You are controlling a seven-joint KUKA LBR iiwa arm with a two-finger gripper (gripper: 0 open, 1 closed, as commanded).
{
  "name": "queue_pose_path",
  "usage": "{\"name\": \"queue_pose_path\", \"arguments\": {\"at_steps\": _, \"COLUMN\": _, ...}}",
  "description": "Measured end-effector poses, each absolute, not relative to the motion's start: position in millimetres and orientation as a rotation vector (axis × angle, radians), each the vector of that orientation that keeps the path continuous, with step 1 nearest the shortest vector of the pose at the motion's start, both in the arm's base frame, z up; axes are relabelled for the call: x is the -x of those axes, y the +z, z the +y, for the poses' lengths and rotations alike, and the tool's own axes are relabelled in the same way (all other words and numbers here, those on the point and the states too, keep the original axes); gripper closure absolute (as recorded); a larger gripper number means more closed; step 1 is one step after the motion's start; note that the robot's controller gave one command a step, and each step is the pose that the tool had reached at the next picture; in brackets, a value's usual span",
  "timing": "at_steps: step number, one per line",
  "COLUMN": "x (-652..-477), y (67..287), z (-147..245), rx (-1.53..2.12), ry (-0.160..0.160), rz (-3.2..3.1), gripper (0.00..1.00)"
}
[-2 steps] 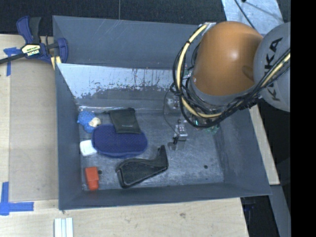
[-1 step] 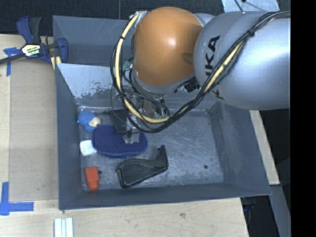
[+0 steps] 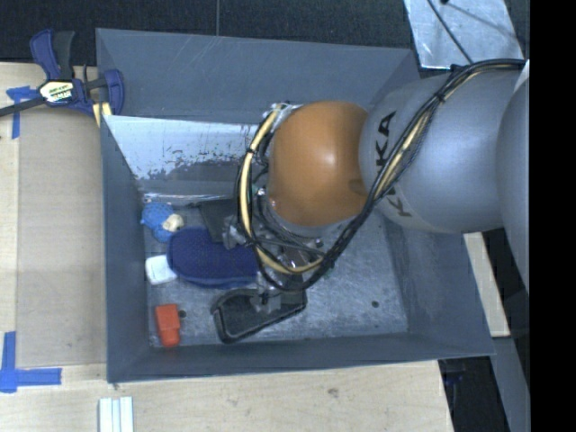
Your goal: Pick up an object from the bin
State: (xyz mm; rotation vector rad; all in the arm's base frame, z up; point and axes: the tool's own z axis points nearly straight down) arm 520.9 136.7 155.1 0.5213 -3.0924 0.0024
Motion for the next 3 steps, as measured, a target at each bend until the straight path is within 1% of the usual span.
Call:
{"name": "queue_pose_path", "arguments": {"at_steps": 1, "x": -593.2, "y": 72.2, "z": 136.8, "rx": -0.922, "ry": -0.005, "rz": -3.006, "gripper": 0.00}}
{"name": "queue_pose_path", "arguments": {"at_steps": 2, "x": -595.2, "y": 76.2, "z": 135.6, "rx": -0.919, "ry": -0.001, "rz": -3.010, "gripper": 1.00}}
{"name": "queue_pose_path", "arguments": {"at_steps": 3, "x": -595.0, "y": 232.2, "z": 115.6, "rx": -0.841, "ry": 0.002, "rz": -3.041, "gripper": 1.00}}
